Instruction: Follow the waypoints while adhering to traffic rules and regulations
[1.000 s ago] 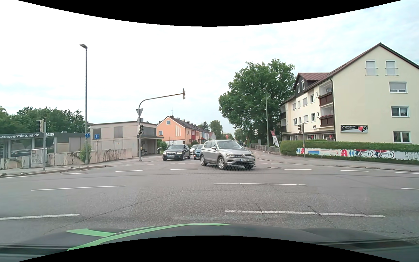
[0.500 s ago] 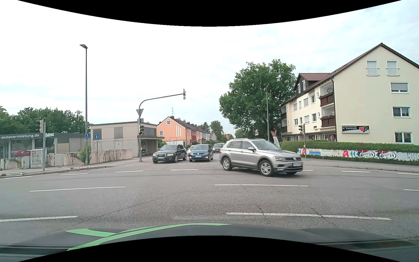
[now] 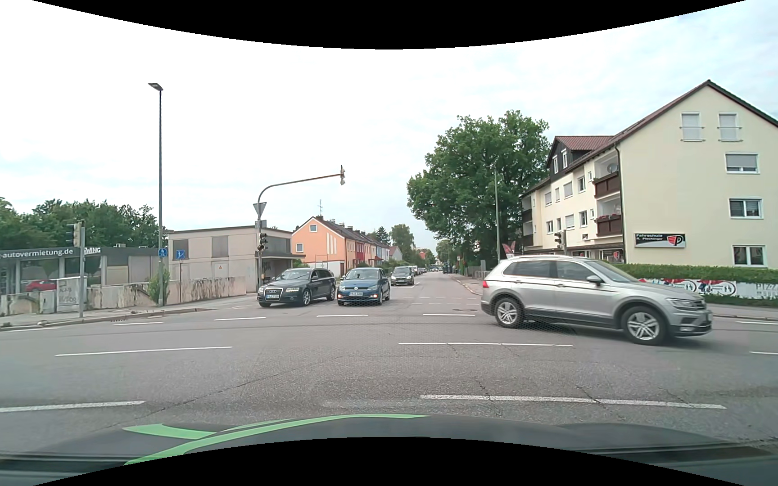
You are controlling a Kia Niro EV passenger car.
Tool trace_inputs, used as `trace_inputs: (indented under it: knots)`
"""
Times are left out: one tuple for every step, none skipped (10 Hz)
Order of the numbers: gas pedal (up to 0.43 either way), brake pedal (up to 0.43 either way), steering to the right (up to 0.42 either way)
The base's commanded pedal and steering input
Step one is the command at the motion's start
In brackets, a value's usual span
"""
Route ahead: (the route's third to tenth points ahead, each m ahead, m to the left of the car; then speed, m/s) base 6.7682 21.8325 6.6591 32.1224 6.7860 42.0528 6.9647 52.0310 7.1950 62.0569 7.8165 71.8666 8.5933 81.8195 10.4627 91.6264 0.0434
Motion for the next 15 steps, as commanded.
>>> trace_inputs:
  knots:
    - [0.000,0.171,-0.099]
    - [0.000,0.177,-0.099]
    - [0.000,0.177,-0.099]
    - [0.000,0.183,-0.099]
    - [0.000,0.183,-0.099]
    - [0.000,0.183,-0.099]
    - [0.000,0.183,-0.099]
    - [0.000,0.183,-0.099]
    - [0.000,0.189,-0.100]
    - [0.000,0.183,-0.100]
    - [0.000,0.183,-0.100]
    - [0.000,0.183,-0.100]
    - [0.000,0.189,-0.100]
    - [0.000,0.189,-0.100]
    - [0.000,0.183,-0.100]
